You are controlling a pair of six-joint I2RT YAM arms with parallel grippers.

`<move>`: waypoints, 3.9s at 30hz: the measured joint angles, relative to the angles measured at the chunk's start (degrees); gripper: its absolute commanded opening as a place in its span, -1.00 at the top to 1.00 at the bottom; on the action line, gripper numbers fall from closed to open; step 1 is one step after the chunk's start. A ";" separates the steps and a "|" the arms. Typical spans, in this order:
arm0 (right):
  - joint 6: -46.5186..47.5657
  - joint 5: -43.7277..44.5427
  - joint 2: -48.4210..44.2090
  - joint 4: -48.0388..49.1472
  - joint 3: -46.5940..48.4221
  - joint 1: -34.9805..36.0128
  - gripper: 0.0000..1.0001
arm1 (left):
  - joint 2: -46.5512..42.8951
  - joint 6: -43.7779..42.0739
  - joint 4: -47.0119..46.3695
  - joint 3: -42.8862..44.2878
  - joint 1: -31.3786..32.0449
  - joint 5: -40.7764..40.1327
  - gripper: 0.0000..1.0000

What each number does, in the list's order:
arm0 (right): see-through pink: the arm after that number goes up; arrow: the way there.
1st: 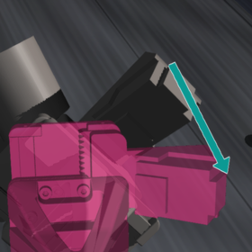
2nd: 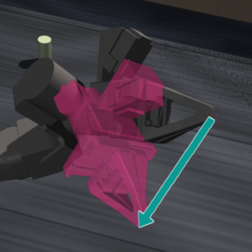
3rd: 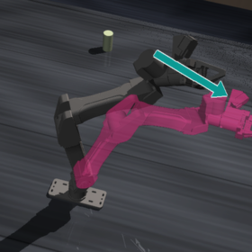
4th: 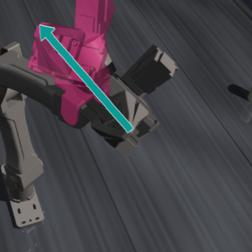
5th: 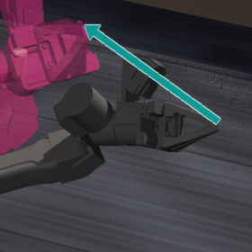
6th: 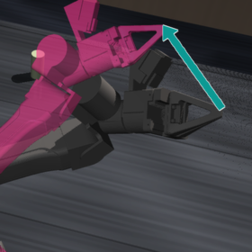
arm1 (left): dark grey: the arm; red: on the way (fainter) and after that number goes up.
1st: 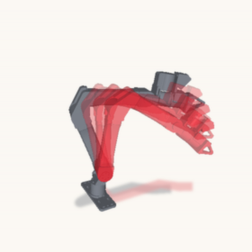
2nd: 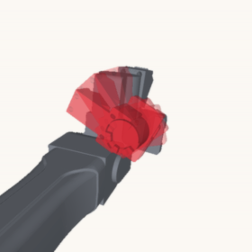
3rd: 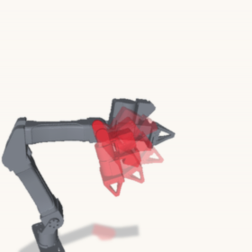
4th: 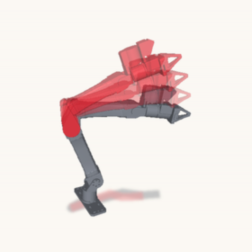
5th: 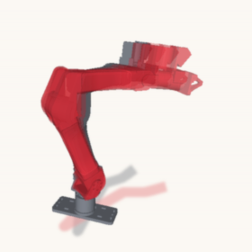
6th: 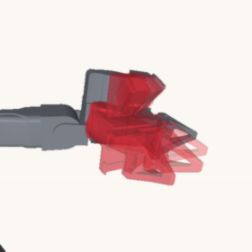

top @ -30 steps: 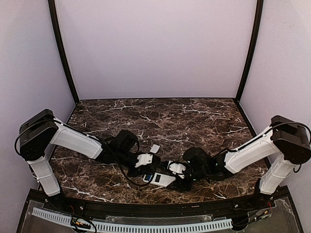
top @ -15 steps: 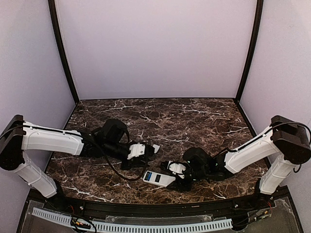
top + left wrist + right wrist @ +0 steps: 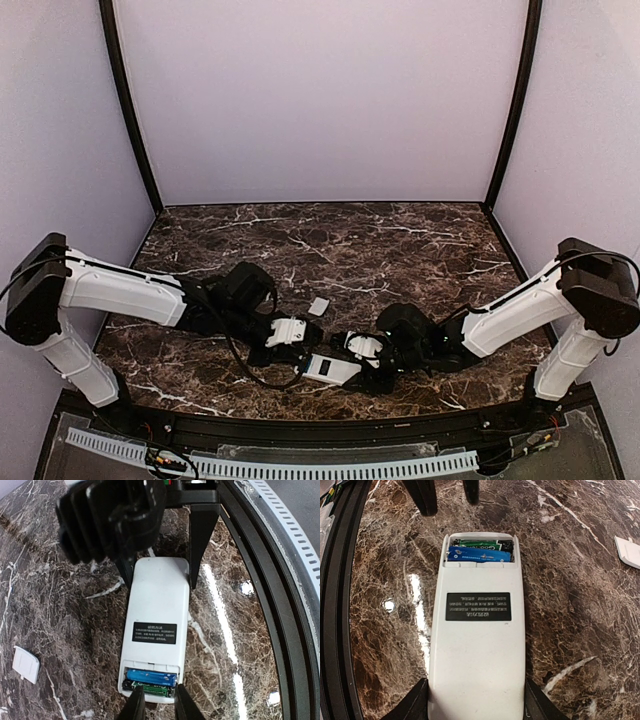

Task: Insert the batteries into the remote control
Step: Adjust the battery in the battery compartment.

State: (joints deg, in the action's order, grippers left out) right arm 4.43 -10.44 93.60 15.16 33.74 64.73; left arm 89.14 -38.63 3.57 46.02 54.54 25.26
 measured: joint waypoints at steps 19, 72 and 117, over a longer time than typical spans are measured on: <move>0.00 0.00 0.00 0.00 0.00 0.00 1.00 | 5.09 -0.42 0.00 0.83 0.76 -0.66 0.65; -0.59 1.18 -0.39 -0.09 -0.33 -0.22 1.00 | 8.98 -2.36 -0.74 4.59 2.91 -8.76 0.81; -0.68 6.12 -1.38 -1.03 -0.74 0.63 1.00 | 8.41 52.17 2.12 3.65 0.68 -6.75 0.10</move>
State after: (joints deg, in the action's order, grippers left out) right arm 3.75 -4.32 92.23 14.13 32.99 65.36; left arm 97.56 13.54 5.69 49.67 55.22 18.50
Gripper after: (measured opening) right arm 0.544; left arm 0.457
